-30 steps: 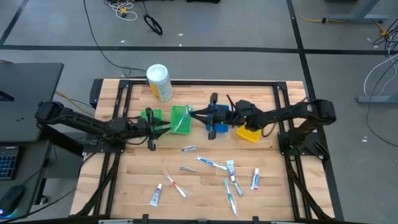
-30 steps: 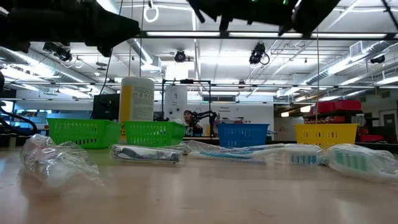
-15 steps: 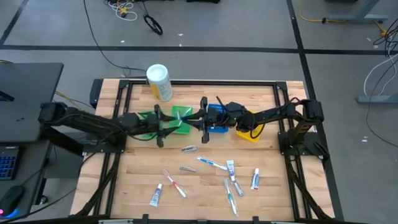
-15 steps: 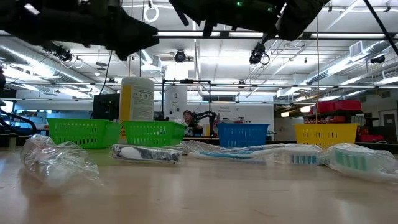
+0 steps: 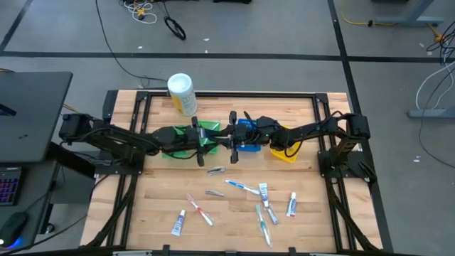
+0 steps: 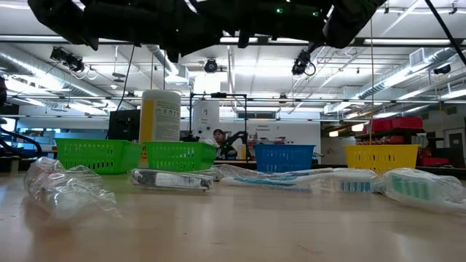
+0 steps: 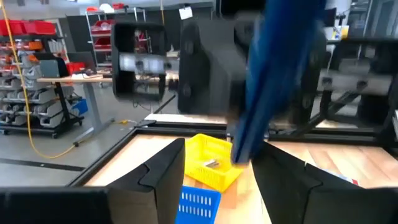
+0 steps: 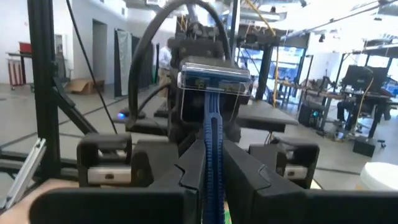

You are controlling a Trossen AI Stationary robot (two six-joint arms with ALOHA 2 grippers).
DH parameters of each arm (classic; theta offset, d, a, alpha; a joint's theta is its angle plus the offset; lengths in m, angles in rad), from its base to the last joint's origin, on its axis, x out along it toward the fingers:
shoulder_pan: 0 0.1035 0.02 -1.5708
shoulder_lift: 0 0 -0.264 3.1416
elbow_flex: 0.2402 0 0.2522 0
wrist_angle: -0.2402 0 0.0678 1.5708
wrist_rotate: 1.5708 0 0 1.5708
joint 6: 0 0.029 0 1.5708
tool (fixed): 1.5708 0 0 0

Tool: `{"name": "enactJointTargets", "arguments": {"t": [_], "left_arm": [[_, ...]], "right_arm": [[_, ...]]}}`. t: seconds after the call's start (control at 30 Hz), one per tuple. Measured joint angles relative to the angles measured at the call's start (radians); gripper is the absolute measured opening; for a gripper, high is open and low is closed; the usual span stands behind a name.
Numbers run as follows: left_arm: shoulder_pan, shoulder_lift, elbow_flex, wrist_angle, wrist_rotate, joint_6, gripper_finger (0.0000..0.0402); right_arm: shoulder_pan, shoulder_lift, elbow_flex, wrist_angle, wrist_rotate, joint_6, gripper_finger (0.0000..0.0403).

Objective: Pick & Place Travel size toiletries
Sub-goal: Put the blue razor into the left green bin

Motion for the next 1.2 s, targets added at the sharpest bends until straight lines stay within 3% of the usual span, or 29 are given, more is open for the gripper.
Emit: {"name": "enactJointTargets", "arguments": {"t": [0.63,0.77,1.03,1.2], "left_arm": [[0.001,-0.002,-0.002,0.027,0.019,0.011,0.0179],[0.001,-0.002,-0.002,0.027,0.02,0.011,0.0149],[0.0,-0.002,-0.002,0.026,0.023,0.004,0.0053],[0.001,-0.003,-0.002,0.016,0.02,-0.022,0.0039]], "right_arm": [[-0.001,0.0,0.0,-0.012,0.026,-0.032,0.0045],[-0.001,0.0,0.0,-0.012,0.026,-0.032,0.0045],[-0.001,0.0,0.0,-0.013,0.027,-0.033,0.0045],[-0.001,0.0,0.0,-0.026,0.061,-0.034,0.0045]]}}
